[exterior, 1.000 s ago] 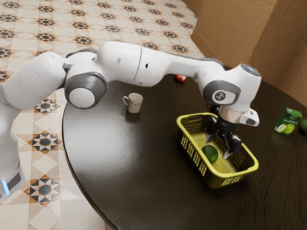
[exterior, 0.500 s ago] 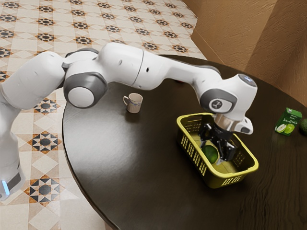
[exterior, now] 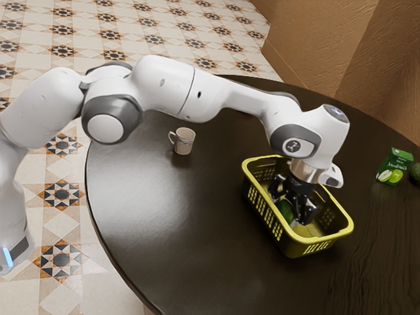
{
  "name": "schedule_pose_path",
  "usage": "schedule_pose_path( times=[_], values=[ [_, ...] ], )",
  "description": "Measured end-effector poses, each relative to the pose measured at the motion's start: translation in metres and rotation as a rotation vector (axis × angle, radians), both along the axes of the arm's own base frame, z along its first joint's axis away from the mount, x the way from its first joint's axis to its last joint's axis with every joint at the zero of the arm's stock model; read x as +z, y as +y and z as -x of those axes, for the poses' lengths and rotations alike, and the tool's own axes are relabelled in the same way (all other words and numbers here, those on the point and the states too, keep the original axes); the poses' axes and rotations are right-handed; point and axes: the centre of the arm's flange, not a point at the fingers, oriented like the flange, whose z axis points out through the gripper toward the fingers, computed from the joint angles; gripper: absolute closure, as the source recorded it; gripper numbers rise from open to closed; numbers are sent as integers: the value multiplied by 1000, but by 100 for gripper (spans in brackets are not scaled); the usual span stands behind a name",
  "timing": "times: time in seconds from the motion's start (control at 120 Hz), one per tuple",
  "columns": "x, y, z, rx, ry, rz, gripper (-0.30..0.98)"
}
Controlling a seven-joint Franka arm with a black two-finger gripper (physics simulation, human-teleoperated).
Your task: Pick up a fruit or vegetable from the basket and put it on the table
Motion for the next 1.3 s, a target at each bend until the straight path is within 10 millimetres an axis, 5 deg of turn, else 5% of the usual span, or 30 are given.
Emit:
schedule_pose_path(
  times=[0.283,0.525,0.608,0.867,1.233,1.3],
  values=[
    [23,2,0,0,-23,-12,28],
    [127,-9,3,-18,-149,26,28],
    [147,-20,10,-36,-163,36,28],
    [161,-125,44,-196,-192,117,28],
    [153,-201,56,-299,-284,268,28],
    [155,-208,58,-307,-294,283,18]
  ],
)
